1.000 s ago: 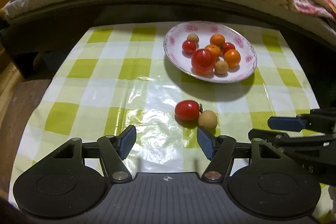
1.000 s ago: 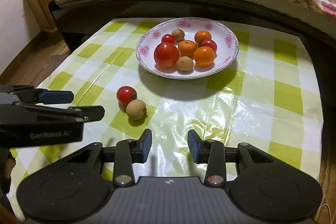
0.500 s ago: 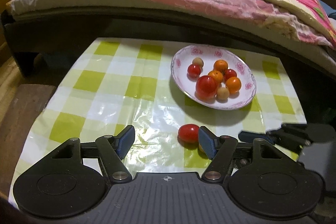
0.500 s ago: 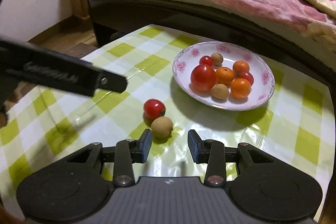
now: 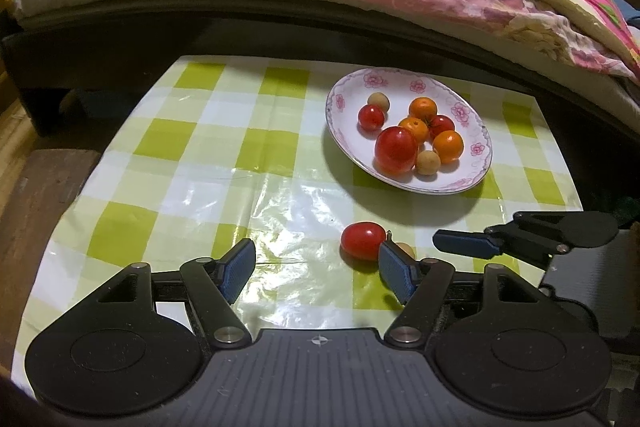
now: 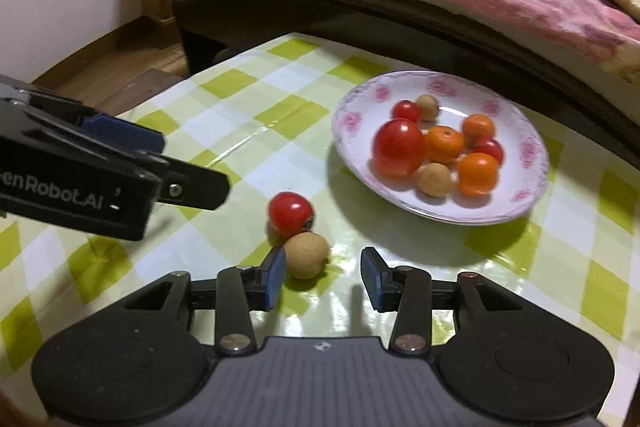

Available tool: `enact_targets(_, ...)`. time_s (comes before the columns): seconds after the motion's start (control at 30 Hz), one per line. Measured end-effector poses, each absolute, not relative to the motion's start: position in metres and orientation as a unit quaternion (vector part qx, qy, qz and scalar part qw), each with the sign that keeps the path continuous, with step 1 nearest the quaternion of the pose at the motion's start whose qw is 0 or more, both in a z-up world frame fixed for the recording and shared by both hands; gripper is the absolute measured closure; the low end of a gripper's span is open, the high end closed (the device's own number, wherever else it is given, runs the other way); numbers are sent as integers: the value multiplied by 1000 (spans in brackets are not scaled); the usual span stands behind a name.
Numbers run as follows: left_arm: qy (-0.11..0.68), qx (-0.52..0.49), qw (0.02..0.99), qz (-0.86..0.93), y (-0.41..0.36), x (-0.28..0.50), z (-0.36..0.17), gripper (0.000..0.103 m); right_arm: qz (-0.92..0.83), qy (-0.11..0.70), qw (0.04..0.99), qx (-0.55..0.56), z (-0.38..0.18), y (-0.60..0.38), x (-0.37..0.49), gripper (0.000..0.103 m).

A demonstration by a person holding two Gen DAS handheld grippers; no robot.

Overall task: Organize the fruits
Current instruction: 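Lower the left tool onto the red tomato and close around it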

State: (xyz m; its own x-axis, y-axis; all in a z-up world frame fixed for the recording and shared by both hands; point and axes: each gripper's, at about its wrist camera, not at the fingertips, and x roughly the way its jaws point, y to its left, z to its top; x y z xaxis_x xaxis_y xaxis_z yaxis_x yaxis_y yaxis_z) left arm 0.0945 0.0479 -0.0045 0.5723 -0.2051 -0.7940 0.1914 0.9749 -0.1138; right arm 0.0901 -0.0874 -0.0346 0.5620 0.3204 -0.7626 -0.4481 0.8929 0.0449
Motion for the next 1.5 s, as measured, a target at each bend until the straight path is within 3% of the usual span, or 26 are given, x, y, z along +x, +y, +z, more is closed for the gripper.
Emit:
enact_targets(0.17, 457, -3, 883, -112, 49, 96, -9, 28, 230, 418, 875, -82, -42, -82, 99, 61)
enact_targets(0.23, 460, -1, 881, -110, 49, 98, -11, 28, 231, 424, 872, -86, -46, -79, 102, 73)
enact_targets(0.8, 459, 93, 865, -183, -4, 117, -37, 33, 171, 461, 869, -52, -35, -139, 77, 73)
enact_targets(0.9, 458, 98, 864, -183, -8, 121, -42, 38, 169, 462, 869, -52, -35, -142, 75, 73)
enact_targets(1.07, 468, 90, 863, -169, -6, 133, -53, 55, 165, 463, 869, -48, -35, -145, 76, 73)
enact_targets(1.5, 474, 91, 861, -161, -6, 122, -53, 59, 157, 467, 868, -51, -41, -142, 78, 73)
